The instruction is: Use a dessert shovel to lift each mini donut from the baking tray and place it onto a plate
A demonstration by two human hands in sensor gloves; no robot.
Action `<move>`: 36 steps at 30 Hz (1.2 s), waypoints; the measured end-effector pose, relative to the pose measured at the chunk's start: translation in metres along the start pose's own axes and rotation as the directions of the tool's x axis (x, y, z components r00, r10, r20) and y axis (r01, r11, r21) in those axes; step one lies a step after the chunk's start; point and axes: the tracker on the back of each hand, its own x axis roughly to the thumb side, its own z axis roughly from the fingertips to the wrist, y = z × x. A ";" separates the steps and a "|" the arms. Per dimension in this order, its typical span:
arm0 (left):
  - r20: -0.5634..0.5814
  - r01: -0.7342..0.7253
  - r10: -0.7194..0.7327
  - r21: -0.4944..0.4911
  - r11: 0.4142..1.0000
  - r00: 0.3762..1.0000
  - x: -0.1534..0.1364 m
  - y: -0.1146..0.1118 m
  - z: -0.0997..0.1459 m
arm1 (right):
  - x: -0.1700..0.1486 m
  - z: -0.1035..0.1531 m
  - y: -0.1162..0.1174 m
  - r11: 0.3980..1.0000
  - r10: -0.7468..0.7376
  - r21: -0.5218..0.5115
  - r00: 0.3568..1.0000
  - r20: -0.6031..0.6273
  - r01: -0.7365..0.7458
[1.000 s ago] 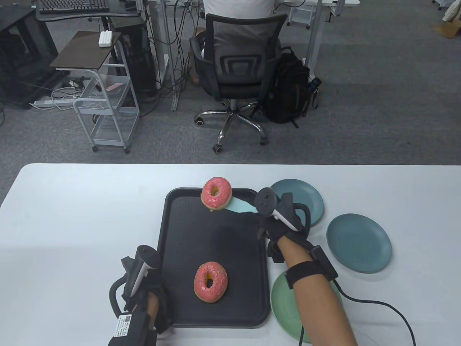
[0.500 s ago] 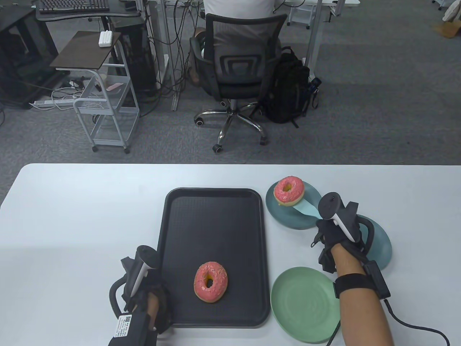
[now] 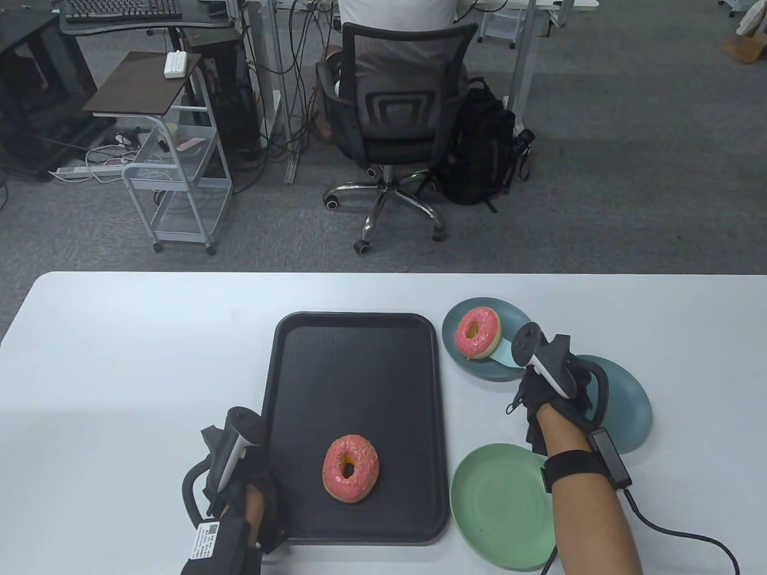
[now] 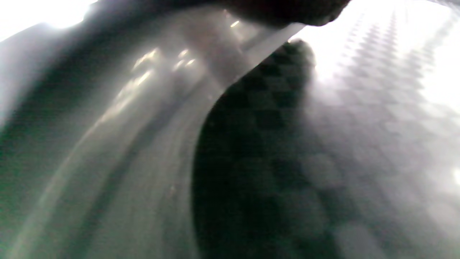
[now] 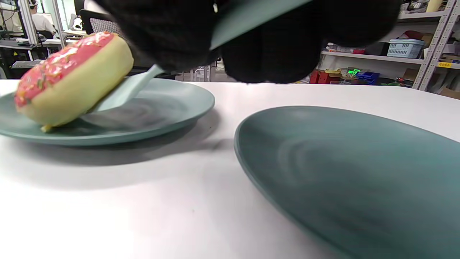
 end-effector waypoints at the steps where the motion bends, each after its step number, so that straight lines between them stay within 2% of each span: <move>1: 0.000 0.000 0.000 0.000 1.000 1.000 0.000 0.000 0.000 | 0.000 0.000 -0.002 1.000 -0.001 -0.021 1.000 -0.011 0.001; 10: 0.001 0.000 0.000 0.000 1.000 1.000 0.000 0.000 0.000 | -0.012 0.004 -0.018 0.994 0.014 -0.110 0.992 -0.128 -0.028; 20: 0.002 0.001 -0.001 0.001 1.000 1.000 0.000 0.000 -0.001 | -0.029 0.002 -0.005 0.989 0.082 -0.104 0.977 -0.197 -0.104; 26: 0.003 -0.001 0.001 -0.001 1.000 1.000 0.000 0.000 -0.001 | -0.046 0.001 -0.010 0.993 -0.003 -0.114 0.973 -0.233 -0.025; 30: 0.003 -0.001 0.001 -0.001 1.000 1.000 0.000 0.000 -0.001 | -0.052 0.012 -0.023 0.984 -0.135 -0.134 0.978 -0.157 0.115; 36: 0.001 0.003 -0.003 0.003 1.000 1.000 0.000 0.000 -0.001 | -0.031 0.050 -0.043 0.970 -0.215 -0.078 0.965 0.150 0.228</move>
